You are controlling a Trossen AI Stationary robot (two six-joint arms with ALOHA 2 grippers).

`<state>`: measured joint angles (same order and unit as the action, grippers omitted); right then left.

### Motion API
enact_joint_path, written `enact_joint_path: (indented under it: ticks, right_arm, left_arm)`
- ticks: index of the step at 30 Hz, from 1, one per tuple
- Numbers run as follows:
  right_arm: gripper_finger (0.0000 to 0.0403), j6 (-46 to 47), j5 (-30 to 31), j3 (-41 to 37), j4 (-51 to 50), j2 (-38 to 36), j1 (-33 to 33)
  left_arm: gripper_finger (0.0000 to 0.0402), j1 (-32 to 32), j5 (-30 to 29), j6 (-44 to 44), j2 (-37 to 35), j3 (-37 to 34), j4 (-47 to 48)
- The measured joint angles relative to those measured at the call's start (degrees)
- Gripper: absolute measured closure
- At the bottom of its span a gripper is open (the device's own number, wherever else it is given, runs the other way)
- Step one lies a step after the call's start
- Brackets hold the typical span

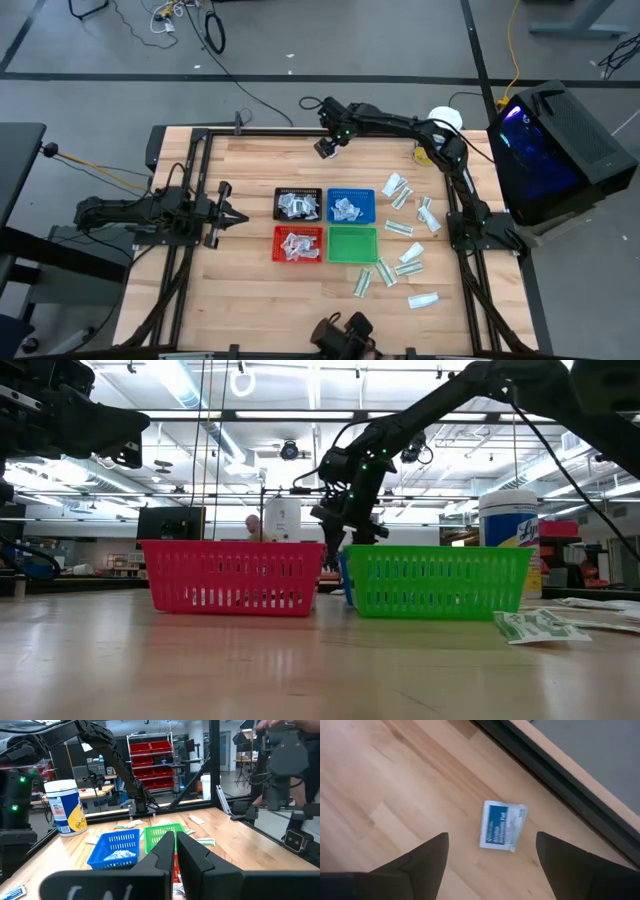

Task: Pick & Place First Aid Supplies
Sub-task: Put the top blue alcohol pad into the blue bin

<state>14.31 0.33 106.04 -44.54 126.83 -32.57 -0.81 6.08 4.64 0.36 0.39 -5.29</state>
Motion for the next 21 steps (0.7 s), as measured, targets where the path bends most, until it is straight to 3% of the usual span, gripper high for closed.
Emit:
enact_joint_path:
  ticks: [13, 17, 21]
  right_arm:
    - [0.0101, -7.9, -3.0, 0.0, -3.2, -0.2, 0.2]
    - [0.0101, -15.8, -2.6, 0.0, -4.3, -0.2, 0.7]
    - [0.0101, -16.8, 0.2, 0.0, -4.2, -0.2, 1.7]
  left_arm:
    - [0.0376, 0.0, 0.0, 0.0, 0.0, 0.0, 0.0]
    - [0.0376, 0.0, 0.0, 0.0, 0.0, 0.0, 0.0]
    - [0.0376, 0.0, 0.0, 0.0, 0.0, 0.0, 0.0]
